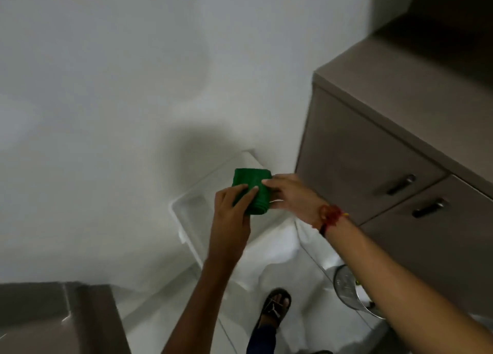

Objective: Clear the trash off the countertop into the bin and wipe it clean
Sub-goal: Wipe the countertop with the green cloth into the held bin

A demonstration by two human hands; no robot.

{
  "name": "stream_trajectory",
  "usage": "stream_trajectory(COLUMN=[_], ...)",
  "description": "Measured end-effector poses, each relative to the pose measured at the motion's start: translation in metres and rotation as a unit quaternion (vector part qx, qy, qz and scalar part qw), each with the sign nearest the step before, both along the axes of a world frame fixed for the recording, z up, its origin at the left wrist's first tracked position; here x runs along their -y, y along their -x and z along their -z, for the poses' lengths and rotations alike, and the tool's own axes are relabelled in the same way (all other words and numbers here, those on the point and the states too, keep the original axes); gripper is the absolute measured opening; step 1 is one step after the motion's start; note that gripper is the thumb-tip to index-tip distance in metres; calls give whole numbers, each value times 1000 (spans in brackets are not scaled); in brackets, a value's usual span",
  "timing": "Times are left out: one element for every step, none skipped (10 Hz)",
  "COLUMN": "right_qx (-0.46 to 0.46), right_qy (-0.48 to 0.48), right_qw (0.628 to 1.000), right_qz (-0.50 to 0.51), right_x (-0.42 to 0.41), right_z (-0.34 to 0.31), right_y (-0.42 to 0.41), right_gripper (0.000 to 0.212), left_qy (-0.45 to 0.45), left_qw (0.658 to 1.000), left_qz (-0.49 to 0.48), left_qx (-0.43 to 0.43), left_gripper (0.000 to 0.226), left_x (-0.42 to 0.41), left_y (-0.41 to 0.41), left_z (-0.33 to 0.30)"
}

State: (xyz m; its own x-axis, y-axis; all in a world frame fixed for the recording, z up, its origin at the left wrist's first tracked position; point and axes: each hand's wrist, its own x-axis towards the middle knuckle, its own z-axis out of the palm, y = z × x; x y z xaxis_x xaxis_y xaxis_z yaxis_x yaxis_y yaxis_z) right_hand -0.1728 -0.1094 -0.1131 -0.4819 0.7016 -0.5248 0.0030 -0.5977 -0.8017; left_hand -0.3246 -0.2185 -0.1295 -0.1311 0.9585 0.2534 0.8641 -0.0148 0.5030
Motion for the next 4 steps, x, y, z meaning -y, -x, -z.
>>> stream_trajectory(right_qx=[109, 220, 286, 305], right_qy=[-21, -66, -141, -150], right_qw=[991, 962, 929, 916], right_qz=[-79, -151, -187, -213], right_x=[-2, 1, 2, -2], right_z=[26, 55, 69, 54], right_y=[66, 99, 101, 81], right_gripper=[27, 27, 34, 58], left_qy=[68, 143, 191, 210], left_qw=[997, 989, 980, 977], left_qz=[-9, -5, 23, 26], left_qx=[-23, -47, -45, -43], left_gripper=[48, 50, 42, 35], left_x=[9, 20, 17, 3], left_y=[43, 63, 72, 73], left_z=[28, 55, 67, 57])
